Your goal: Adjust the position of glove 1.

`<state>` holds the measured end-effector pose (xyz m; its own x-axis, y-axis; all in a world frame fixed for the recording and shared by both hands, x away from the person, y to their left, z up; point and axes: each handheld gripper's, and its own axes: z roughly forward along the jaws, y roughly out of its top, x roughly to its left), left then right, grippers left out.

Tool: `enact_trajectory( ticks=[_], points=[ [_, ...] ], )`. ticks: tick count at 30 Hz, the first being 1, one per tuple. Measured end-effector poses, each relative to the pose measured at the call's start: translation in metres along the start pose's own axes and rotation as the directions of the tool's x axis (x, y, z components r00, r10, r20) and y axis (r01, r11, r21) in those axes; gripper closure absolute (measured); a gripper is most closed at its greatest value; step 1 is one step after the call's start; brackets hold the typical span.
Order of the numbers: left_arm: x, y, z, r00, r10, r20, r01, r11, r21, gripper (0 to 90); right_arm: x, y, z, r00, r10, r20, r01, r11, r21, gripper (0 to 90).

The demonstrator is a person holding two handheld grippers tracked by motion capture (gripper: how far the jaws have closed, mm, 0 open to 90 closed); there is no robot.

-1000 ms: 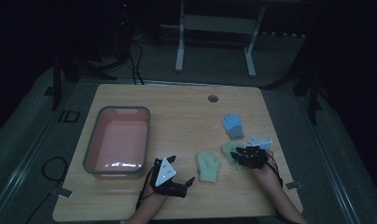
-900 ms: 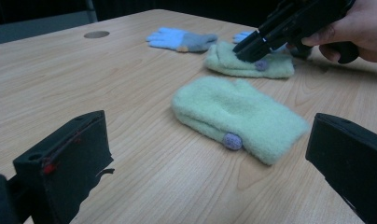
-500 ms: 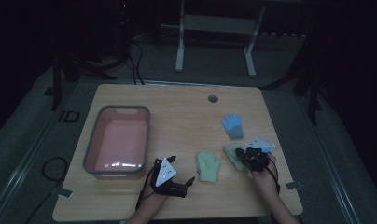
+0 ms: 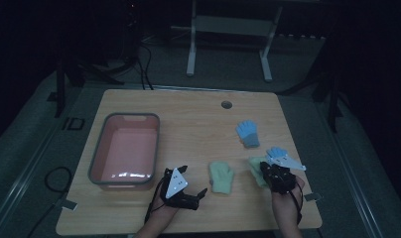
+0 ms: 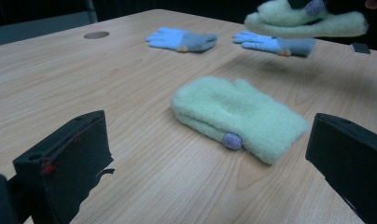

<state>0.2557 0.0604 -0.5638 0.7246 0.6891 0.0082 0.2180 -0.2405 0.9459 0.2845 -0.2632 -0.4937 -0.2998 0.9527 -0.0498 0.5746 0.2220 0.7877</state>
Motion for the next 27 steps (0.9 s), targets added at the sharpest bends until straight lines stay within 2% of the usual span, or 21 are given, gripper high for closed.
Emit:
enact_trajectory(
  ticks=[6, 12, 14, 19, 23, 25, 27],
  points=[
    [0.000, 0.000, 0.000, 1.0000, 0.002, 0.001, -0.002, 1.0000, 0.002, 0.1, 0.005, -0.021, 0.008, 0.9990, 0.044, 0.008, -0.045, 0.998, 0.046, 87.6],
    [0.000, 0.000, 0.000, 1.0000, 0.003, 0.004, -0.003, 1.0000, 0.004, 0.1, 0.007, -0.034, 0.025, 0.9983, 0.058, 0.006, -0.059, 0.992, 0.110, 87.2],
    [0.000, 0.000, 0.000, 1.0000, 0.002, 0.005, -0.002, 1.0000, 0.004, 0.2, 0.009, -0.037, 0.028, 0.9989, 0.046, 0.001, -0.046, 0.991, 0.126, 85.5],
    [0.000, 0.000, 0.000, 1.0000, 0.000, 0.006, 0.000, 1.0000, 0.004, 0.1, 0.007, -0.041, 0.030, 0.9989, 0.044, -0.016, -0.041, 0.991, 0.126, 83.1],
    [-0.001, 0.000, 0.000, 1.0000, 0.004, 0.007, -0.004, 1.0000, 0.005, 0.1, 0.007, -0.042, 0.030, 0.9984, 0.044, -0.034, -0.040, 0.992, 0.118, 74.7],
    [0.000, 0.000, 0.000, 1.0000, 0.004, 0.007, -0.004, 1.0000, 0.005, 0.1, 0.007, -0.040, 0.029, 0.9988, 0.026, -0.041, -0.021, 0.993, 0.120, 71.9],
    [-0.001, 0.000, 0.000, 1.0000, 0.005, 0.007, -0.005, 1.0000, 0.005, 0.1, 0.005, -0.037, 0.027, 0.9973, 0.027, -0.069, -0.018, 0.993, 0.120, 69.5]
  ],
)
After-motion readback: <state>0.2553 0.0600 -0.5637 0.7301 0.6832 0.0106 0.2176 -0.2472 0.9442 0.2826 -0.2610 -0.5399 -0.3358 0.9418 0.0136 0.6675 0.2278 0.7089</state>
